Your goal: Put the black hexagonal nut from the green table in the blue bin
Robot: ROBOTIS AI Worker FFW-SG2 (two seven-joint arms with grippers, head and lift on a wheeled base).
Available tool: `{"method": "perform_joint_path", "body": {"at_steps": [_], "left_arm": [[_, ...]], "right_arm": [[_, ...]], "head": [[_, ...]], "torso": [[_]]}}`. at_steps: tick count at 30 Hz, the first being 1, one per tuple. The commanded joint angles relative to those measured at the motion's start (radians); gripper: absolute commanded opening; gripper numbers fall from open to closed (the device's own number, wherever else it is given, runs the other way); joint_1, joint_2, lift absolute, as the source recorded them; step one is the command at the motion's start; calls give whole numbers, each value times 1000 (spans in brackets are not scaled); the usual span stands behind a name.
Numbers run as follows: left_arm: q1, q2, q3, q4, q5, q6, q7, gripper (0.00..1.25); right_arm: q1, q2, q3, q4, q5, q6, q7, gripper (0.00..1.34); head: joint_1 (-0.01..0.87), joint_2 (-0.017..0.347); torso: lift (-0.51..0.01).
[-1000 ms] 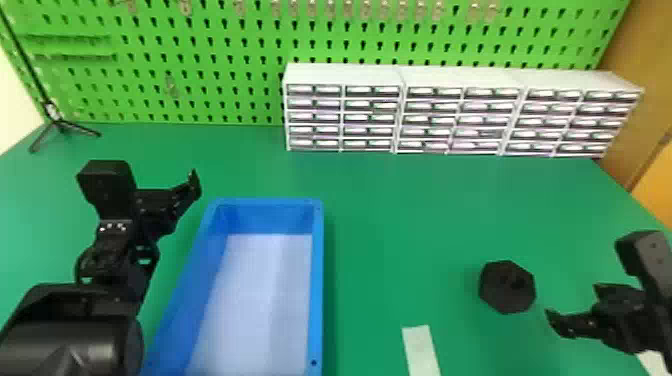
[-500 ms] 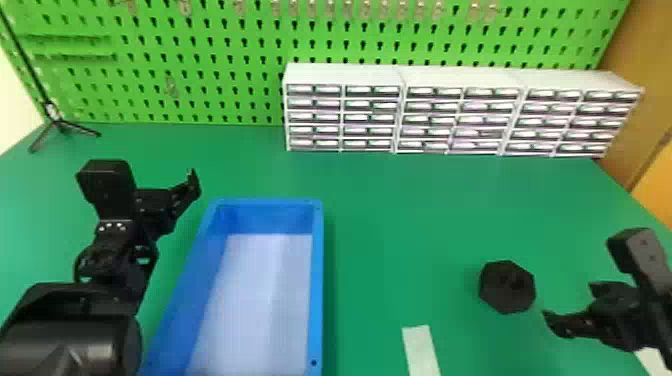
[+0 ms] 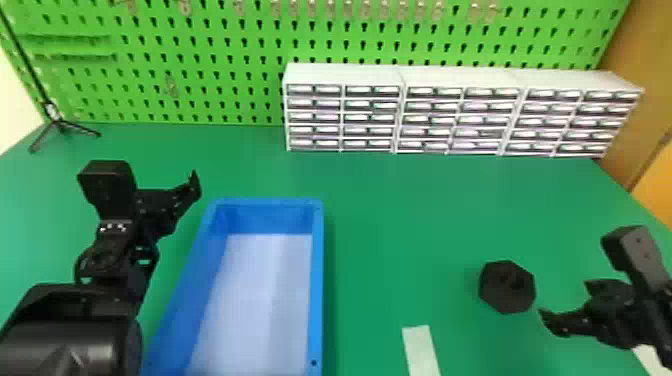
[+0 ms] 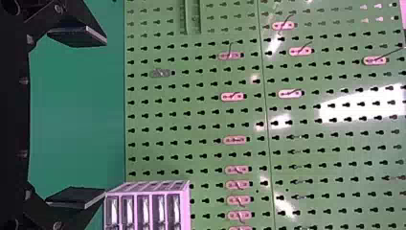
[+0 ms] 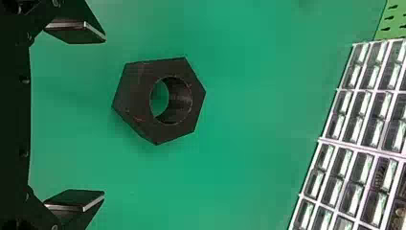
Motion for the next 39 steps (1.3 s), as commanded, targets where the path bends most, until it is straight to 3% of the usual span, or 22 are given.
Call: {"method": "perform_joint_path", "body": {"at_steps": [1, 13, 30, 39], "left_arm": [[0, 0, 0, 0, 0, 0, 0, 1078], [-6, 0, -3, 2, 0, 6, 0, 1078], [-8, 0, -11, 2, 5, 6, 0, 1078], [-8, 0, -14, 2, 6, 6, 0, 1078]], "right_arm": [[-7, 0, 9, 0, 3, 2, 0, 1187], [-93, -12, 85, 11, 53, 28, 44, 1187], [-182, 2, 185, 40, 108, 55, 118, 1183], [-253, 6, 273, 95, 151, 60, 175, 1184]], "head": [[683, 28], [683, 28], [683, 28], [683, 28]], "torso": [[-96], [-96], [-96], [-96]]}}
